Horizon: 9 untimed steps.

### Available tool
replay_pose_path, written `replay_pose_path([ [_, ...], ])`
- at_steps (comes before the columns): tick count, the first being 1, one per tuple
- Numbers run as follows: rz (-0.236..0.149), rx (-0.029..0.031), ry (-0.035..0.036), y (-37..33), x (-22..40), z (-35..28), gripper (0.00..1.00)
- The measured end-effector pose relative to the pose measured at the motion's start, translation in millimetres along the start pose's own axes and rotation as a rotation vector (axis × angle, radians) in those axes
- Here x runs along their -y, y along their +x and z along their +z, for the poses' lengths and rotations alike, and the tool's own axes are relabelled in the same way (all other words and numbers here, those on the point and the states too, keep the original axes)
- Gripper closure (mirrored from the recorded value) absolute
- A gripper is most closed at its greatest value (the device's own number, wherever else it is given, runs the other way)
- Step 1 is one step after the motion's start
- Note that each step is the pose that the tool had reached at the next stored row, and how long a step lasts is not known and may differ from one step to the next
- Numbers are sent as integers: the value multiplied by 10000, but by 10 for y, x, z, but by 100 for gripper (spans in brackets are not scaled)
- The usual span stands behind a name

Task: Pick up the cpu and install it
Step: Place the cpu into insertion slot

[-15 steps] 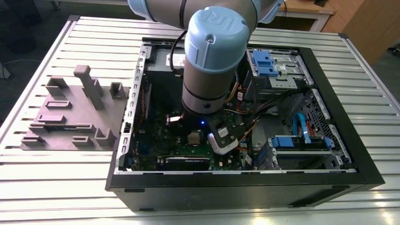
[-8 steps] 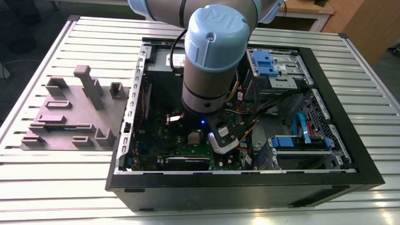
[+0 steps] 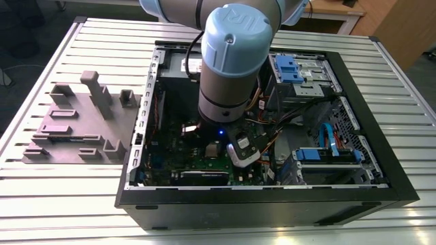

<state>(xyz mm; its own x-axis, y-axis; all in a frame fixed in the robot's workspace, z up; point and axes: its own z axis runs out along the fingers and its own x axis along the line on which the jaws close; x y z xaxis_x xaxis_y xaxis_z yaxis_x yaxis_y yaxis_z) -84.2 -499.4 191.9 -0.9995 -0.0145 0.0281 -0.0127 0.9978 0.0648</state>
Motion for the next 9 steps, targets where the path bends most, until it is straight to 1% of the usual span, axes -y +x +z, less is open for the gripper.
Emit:
replay_pose_path([
  [1, 0, -1, 2, 0, 0, -2, 58],
  [3, 0, 0, 1, 0, 0, -2, 60],
  [6, 33, 2, 0, 0, 0, -1, 60],
  [9, 226, 15, -7, 0, 0, -1, 60],
])
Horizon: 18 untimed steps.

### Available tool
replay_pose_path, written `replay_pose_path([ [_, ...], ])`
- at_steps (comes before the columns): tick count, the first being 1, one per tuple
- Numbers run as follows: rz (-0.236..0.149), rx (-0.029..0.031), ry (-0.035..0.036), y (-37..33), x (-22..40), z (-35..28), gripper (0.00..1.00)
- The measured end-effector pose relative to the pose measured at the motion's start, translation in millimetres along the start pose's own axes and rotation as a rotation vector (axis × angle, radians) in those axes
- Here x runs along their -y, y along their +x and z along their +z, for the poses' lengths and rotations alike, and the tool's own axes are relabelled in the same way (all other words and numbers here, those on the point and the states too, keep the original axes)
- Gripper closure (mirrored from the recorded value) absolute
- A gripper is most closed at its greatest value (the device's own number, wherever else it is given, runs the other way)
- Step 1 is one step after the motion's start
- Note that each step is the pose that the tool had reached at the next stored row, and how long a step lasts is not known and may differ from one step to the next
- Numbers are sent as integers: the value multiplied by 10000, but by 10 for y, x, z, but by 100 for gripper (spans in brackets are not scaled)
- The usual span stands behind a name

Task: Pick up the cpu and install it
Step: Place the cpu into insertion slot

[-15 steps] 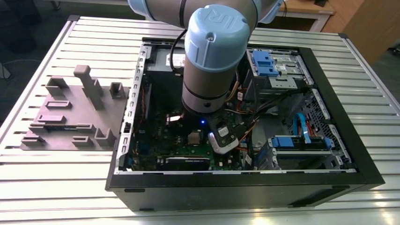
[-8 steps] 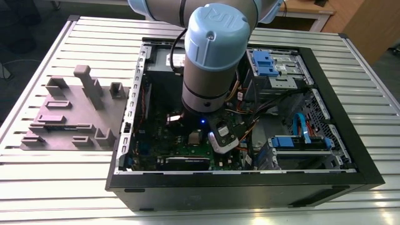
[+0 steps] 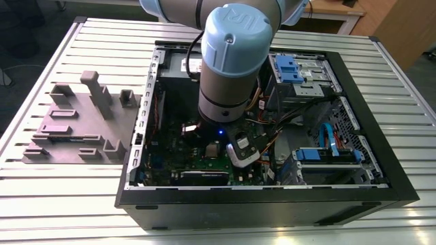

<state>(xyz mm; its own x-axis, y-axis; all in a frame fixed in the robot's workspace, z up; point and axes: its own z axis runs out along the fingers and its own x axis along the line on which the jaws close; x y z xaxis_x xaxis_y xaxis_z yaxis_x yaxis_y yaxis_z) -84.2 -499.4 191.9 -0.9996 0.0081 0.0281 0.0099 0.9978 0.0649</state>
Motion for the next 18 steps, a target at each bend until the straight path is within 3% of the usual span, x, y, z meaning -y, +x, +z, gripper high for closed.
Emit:
replay_pose_path([
  [18, 50, 4, -1, 1, -3, -44, 61],
])
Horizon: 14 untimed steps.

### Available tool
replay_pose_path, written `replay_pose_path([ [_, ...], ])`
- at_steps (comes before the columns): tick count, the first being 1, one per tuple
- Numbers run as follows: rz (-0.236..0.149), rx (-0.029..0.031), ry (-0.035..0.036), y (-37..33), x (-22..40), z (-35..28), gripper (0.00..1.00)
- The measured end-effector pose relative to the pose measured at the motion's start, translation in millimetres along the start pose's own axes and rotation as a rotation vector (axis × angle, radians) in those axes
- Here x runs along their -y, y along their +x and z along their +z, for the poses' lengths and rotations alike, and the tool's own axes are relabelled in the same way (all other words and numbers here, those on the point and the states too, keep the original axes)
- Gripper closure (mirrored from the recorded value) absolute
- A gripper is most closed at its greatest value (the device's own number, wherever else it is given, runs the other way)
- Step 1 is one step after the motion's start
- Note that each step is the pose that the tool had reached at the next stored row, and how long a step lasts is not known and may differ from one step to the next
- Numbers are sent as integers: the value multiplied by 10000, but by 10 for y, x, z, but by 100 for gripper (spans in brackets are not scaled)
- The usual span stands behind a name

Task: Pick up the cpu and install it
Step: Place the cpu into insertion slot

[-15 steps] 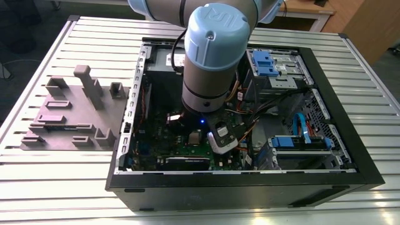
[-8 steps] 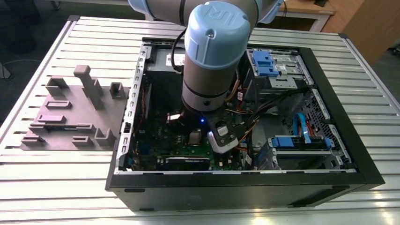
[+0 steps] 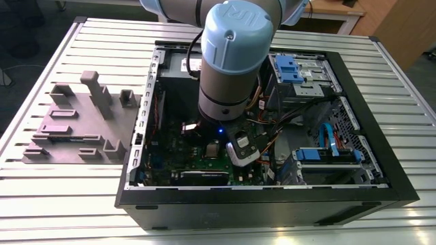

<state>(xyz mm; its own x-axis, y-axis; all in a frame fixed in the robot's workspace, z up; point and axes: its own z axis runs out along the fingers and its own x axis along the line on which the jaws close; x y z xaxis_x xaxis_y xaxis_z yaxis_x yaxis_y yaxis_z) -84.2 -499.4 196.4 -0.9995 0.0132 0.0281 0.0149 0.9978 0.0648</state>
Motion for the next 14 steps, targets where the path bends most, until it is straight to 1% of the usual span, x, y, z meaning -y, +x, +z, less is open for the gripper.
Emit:
replay_pose_path([
  [4, 1, 0, 0, 0, 0, 0, 59],
  [5, 1, 0, 1, 0, 0, 0, 53],
  [11, 1, 1, -2, 0, 3, 6, 52],
  [12, 1, 1, -1, 0, 4, 13, 46],
  [14, 1, 0, 1, 0, 6, 27, 46],
])
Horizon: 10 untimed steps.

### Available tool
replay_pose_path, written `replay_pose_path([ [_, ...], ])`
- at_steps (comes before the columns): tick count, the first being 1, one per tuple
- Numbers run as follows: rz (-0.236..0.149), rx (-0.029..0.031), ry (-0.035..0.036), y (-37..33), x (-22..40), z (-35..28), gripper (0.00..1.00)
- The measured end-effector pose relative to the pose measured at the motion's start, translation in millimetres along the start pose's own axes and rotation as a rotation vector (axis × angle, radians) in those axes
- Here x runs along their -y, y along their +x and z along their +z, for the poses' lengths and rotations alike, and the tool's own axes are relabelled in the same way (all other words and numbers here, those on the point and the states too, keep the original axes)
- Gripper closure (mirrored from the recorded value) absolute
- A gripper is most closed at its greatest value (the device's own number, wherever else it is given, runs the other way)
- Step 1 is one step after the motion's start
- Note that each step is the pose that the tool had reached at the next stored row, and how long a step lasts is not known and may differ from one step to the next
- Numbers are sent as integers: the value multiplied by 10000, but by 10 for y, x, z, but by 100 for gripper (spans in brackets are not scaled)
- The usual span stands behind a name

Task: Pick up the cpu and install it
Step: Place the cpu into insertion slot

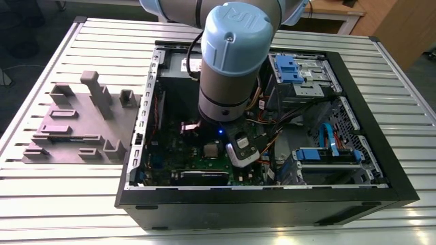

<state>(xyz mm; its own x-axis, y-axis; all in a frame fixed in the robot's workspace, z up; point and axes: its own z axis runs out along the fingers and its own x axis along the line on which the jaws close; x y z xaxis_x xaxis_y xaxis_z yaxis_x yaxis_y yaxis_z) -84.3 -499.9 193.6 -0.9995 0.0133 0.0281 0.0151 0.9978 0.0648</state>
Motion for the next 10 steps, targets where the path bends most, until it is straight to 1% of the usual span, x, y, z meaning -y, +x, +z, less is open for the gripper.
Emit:
replay_pose_path([
  [4, 0, 1, 0, -1, 12, 22, 47],
  [5, -1, -2, 3, -1, 17, 24, 54],
  [6, 0, -3, 4, 0, 19, 25, 54],
  [7, 0, -2, 2, 0, 22, 27, 59],
  [10, 24, 1, 0, -1, 29, 28, 59],
])
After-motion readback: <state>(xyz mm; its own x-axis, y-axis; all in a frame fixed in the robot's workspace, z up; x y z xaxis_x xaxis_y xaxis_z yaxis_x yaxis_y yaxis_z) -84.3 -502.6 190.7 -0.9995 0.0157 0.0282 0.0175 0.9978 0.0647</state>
